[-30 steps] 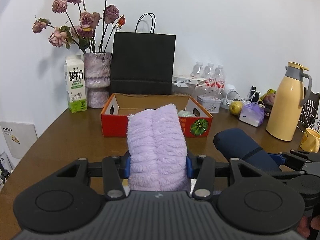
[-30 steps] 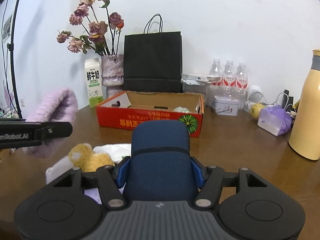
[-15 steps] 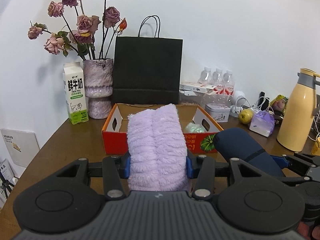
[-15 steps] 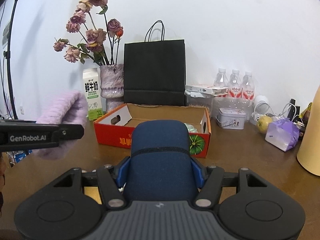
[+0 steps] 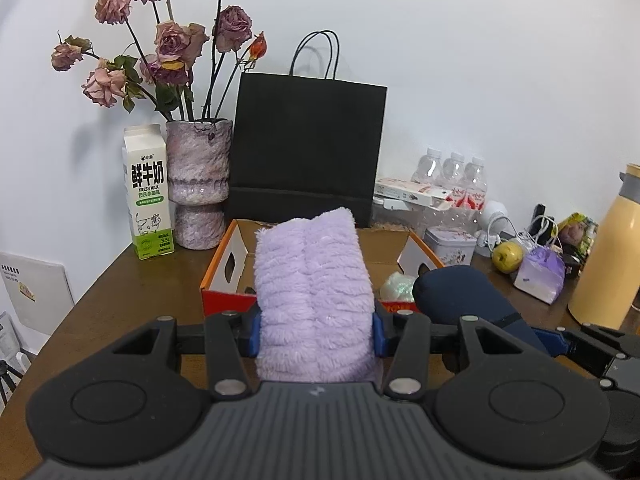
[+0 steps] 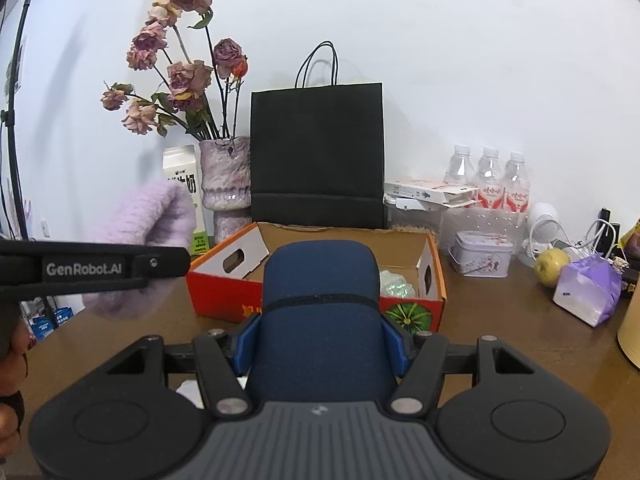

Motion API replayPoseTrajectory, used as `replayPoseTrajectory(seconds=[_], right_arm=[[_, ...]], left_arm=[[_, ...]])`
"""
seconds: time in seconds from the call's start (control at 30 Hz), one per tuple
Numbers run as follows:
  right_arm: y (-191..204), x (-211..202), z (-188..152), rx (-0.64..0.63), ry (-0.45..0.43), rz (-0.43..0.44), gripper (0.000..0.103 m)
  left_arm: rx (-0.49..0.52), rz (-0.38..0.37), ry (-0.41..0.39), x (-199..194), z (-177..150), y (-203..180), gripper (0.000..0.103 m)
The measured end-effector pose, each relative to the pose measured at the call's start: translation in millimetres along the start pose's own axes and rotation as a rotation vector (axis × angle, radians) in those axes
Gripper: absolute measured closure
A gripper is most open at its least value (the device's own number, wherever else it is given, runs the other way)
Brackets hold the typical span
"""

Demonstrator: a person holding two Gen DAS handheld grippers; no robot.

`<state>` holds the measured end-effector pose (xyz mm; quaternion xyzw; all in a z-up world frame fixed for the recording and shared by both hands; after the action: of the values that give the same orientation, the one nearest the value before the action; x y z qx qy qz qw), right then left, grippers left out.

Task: Organize objects
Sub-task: 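Carry the lilac towel with the left gripper while the right carries the navy case to the box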

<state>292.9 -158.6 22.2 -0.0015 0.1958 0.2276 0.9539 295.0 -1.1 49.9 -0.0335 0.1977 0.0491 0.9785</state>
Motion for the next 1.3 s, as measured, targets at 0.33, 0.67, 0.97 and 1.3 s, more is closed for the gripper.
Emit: replayPoseTrajectory(seconds=[0.33, 0.67, 0.97, 1.3], right_arm=[[-8.3, 33.1, 18.3, 0.025, -0.017, -0.001, 0.042], [-18.4, 67.9, 37.9, 0.027, -0.034, -0.005, 0.042], [-27.7, 103.9, 55.3, 0.026, -0.037, -0.001, 0.042], [-43.4, 142.2, 66.8, 0.035, -0.028, -0.004, 0.042]], left_arm=[[-0.045, 0.022, -0.010, 31.6, 17.4, 9.4, 0.054], [-0.069, 0.045, -0.010, 68.0, 35.9, 17.5, 0.054], [-0.060, 0.065, 0.000, 105.9, 45.0, 16.8, 0.054], [-0.041, 0.103, 0.015, 146.1, 51.8, 19.8, 0.054]])
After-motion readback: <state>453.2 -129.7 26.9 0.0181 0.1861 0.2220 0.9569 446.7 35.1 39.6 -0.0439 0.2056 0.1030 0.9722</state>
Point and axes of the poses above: each gripper's, at about its wrist camera, not at the fingertips, and x roughly the way its jaws point, y to its left, z to its top, the point moved 6 cm from there along x, roughly the way its jaws point, and after that the axes turned 7 degrees about z, right-handed, at the moved point
